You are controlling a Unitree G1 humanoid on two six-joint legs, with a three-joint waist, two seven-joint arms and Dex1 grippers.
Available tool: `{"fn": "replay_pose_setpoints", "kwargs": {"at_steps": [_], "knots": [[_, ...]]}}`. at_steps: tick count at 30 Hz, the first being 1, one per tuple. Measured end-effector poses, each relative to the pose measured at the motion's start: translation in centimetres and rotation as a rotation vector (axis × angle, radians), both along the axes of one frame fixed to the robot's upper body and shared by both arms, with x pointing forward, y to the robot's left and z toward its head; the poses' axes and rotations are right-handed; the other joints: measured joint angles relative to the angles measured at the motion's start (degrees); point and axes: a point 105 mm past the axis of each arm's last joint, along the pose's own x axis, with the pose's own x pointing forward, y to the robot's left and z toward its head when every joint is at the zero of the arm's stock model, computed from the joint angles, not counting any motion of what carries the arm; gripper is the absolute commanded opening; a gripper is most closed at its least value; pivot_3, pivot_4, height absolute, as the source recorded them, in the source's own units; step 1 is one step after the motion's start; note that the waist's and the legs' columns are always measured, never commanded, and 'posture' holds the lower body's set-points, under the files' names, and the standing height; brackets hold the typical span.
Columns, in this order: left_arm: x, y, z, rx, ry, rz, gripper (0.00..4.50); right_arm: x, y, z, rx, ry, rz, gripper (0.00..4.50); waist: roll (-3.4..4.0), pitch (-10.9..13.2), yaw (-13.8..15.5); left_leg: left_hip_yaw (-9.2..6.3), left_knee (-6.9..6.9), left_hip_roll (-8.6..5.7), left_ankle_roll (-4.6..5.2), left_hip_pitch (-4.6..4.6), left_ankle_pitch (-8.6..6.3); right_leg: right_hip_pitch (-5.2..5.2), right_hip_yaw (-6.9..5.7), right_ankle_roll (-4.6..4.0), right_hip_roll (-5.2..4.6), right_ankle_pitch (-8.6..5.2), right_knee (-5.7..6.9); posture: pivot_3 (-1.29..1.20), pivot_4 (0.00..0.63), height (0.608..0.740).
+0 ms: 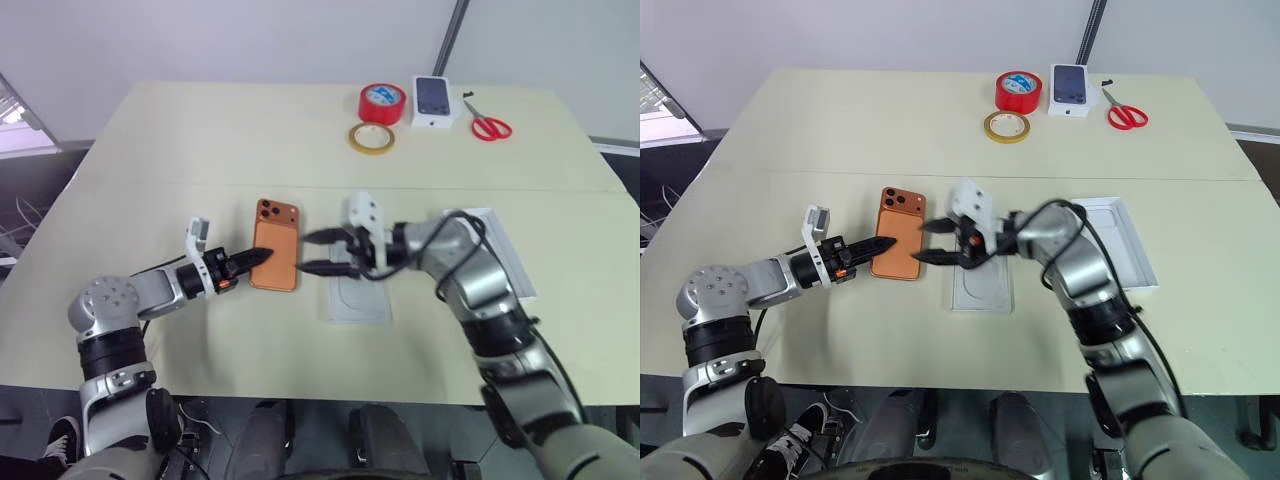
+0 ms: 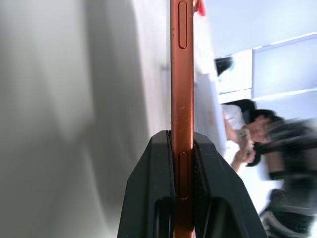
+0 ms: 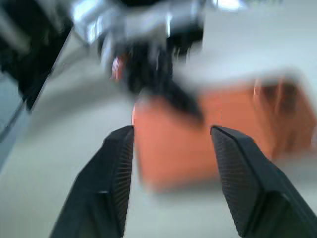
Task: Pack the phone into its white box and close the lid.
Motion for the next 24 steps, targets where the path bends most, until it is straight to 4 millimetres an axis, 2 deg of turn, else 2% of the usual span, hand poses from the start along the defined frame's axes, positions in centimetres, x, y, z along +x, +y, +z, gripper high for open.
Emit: {"fn": "replay_pose_setpoints", "kwargs": {"at_steps": [2,8,18,21,24], "knots": [[-0.1,-0.4,0.6,-0.034,-0.025,0.0,0.0,-1.8,-2.4,-2.0,-0.08,0.007,0.02,2.25,-0.02,0.0,-0.1,0.01,0.01,-0.01,0.01,0.01,0.0,0.01,0.02,0.0,-0.01,0.0,0.01,0.0,0.15,0.74],[0.2,-0.7,0.7,-0.03,-0.035,0.023,0.0,-4.5,-5.4,-4.0,-0.202,-0.026,0.07,2.25,-0.03,0.0,-0.5,0.04,-0.01,0.16,-0.03,0.13,0.03,0.03,0.09,-0.05,0.19,0.02,0.07,0.0,0.15,0.74],[0.5,-0.5,0.8,-0.027,-0.035,0.038,0.0,-4.4,-5.8,-5.1,-0.27,-0.149,0.059,2.25,-0.04,0.0,-0.1,0.04,0.06,0.13,-0.06,0.12,0.06,0.08,0.07,-0.05,0.17,0.02,0.06,0.0,0.15,0.74],[0.5,-0.6,0.7,-0.026,-0.031,0.035,0.0,-4.4,-5.8,-5.5,-0.291,-0.172,0.063,1.36,-0.04,0.0,-0.1,0.03,0.06,0.14,-0.08,0.12,0.07,0.08,0.07,-0.05,0.17,0.02,0.06,0.0,0.15,0.74],[0.6,-0.7,0.7,-0.018,-0.029,0.032,0.0,-4.3,-5.9,-5.5,-0.297,-0.185,0.055,0.03,-0.06,0.0,-0.1,0.02,0.06,0.14,-0.13,0.13,0.11,0.11,0.05,-0.05,0.18,0.02,0.06,0.0,0.15,0.74]]}}
